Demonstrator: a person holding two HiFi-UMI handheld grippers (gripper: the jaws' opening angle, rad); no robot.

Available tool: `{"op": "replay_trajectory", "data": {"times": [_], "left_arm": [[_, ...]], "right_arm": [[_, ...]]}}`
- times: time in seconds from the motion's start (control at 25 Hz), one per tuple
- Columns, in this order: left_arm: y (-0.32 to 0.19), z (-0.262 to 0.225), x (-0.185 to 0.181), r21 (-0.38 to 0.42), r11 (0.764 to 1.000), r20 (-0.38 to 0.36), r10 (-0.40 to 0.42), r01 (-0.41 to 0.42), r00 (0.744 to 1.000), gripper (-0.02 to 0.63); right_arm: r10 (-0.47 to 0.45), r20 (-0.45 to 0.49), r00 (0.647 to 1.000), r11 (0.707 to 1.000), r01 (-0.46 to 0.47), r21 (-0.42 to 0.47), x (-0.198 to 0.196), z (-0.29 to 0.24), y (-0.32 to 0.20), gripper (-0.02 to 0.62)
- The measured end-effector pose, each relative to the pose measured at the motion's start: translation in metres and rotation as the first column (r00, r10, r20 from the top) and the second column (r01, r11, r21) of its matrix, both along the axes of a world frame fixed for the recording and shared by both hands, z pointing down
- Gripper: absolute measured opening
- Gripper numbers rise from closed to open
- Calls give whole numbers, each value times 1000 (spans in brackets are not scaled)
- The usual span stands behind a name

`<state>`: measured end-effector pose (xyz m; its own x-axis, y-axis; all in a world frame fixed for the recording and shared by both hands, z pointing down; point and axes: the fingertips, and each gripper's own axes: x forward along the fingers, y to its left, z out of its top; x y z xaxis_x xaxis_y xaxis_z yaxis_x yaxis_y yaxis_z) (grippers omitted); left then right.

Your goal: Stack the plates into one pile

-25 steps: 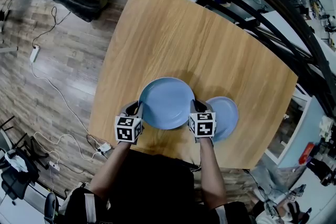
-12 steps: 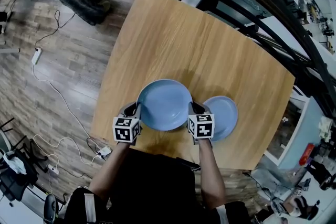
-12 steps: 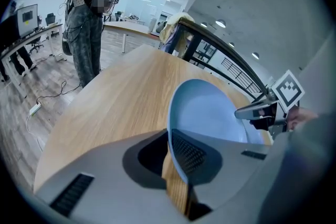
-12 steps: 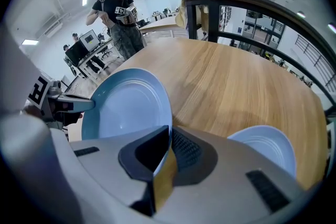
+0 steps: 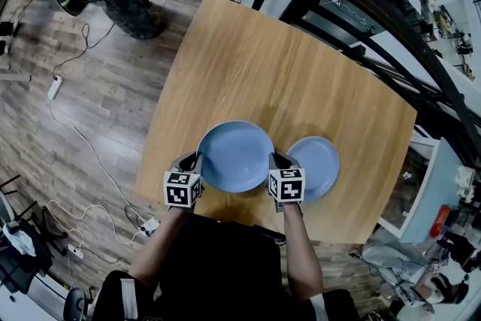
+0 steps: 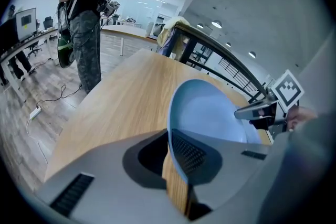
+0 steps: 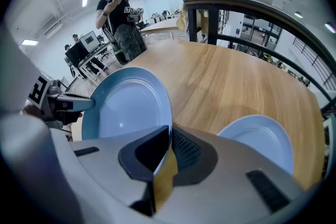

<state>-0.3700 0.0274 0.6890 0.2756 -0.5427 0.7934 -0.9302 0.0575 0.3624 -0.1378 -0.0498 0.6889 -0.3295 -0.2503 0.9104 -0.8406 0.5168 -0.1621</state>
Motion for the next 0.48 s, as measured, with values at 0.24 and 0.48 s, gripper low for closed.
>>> {"op": "replay_trajectory", "data": {"times": [0.24, 0.48], "left_arm": [[9, -8, -3, 23, 1000, 10, 16, -16, 1000, 39], [22, -13, -10, 43, 998, 18, 33, -34, 999, 37]], "right_arm": [[6, -2, 1000, 1000, -6, 20, -2, -9, 13, 40], [32, 10, 999, 999, -33, 32, -5, -16, 34, 41]]}}
